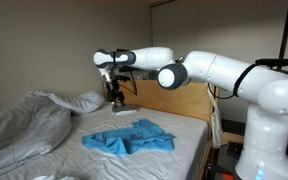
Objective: Fold the blue t-shirt from right to left
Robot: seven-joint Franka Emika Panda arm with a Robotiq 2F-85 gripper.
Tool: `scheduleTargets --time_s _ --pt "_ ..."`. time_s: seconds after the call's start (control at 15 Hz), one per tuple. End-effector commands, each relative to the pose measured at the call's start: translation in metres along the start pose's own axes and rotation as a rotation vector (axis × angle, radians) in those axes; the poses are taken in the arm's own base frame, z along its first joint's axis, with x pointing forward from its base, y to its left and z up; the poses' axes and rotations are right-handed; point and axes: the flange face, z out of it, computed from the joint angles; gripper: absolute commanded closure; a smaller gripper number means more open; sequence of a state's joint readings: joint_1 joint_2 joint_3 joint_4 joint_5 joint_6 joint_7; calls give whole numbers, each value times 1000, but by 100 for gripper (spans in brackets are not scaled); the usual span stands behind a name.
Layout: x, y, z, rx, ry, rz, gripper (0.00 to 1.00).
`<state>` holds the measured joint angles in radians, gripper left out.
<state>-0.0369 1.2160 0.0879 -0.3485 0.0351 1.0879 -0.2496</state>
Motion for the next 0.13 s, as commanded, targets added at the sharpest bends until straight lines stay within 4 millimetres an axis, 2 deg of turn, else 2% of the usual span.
scheduleTargets --time_s 0.0,0.07 --pt "-2 0 -3 8 5 9 0" --pt "-3 0 -5 11 7 14 0"
